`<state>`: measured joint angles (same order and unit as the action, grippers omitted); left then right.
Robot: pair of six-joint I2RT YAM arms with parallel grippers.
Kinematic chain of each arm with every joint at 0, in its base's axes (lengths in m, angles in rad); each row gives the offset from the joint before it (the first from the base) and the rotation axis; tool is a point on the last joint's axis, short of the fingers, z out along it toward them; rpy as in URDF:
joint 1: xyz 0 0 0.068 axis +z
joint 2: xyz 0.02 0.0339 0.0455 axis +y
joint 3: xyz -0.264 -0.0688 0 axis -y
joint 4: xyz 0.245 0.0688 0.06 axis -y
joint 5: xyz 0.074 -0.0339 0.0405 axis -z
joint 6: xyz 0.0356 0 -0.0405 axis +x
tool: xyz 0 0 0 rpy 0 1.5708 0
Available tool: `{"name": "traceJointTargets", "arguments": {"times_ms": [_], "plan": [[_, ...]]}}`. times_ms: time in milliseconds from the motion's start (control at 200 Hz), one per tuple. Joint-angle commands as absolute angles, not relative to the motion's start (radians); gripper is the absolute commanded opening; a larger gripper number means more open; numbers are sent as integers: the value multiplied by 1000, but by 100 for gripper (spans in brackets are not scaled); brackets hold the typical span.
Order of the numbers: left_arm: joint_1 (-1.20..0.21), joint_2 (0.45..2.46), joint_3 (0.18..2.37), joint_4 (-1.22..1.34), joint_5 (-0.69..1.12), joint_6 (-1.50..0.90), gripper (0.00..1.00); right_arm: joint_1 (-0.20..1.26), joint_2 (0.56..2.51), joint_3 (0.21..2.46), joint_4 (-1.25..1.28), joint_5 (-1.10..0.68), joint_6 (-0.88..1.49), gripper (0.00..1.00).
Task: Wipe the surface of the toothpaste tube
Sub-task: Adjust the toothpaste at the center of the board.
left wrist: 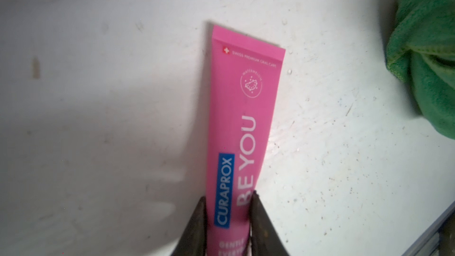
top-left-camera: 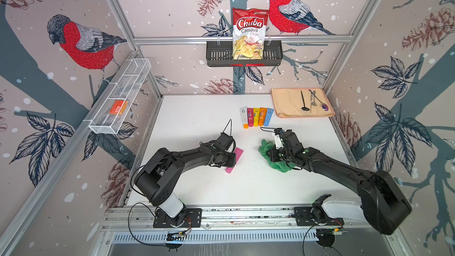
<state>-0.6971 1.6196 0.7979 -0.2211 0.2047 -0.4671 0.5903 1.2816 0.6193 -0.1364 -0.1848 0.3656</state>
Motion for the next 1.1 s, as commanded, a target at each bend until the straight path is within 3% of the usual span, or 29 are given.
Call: {"name": "traceJointTargets", "arguments": {"times_ms": [0,90,225,330,495,630,745,880,1091], "plan": [[-721,1645,793,-285,150,-472,13,591,1273,617,-116,-196,360,13],[-730,1633,804,-310,93,-478,6,591,1275,617,-117,-196,360,13],[-753,1603,855,-381,-55,-480,4,591,1273,615,-116,-195,360,13],[-807,1629,950,-495,-310,-494,3,591,1268,614,-116,-192,360,13],[-899,1850,1170,-780,-791,-611,4,592,1262,612,-117,-187,362,13],[-946,2089,1316,-979,-956,-745,5,591,1258,612,-117,-185,362,13],[-989,2167,1354,-984,-956,-784,13,591,1258,611,-116,-184,362,13],[-1026,2133,1327,-897,-879,-768,39,591,1264,614,-117,-187,360,13],[-1065,1948,1218,-680,-674,-674,66,591,1267,614,-115,-187,361,13]]}}
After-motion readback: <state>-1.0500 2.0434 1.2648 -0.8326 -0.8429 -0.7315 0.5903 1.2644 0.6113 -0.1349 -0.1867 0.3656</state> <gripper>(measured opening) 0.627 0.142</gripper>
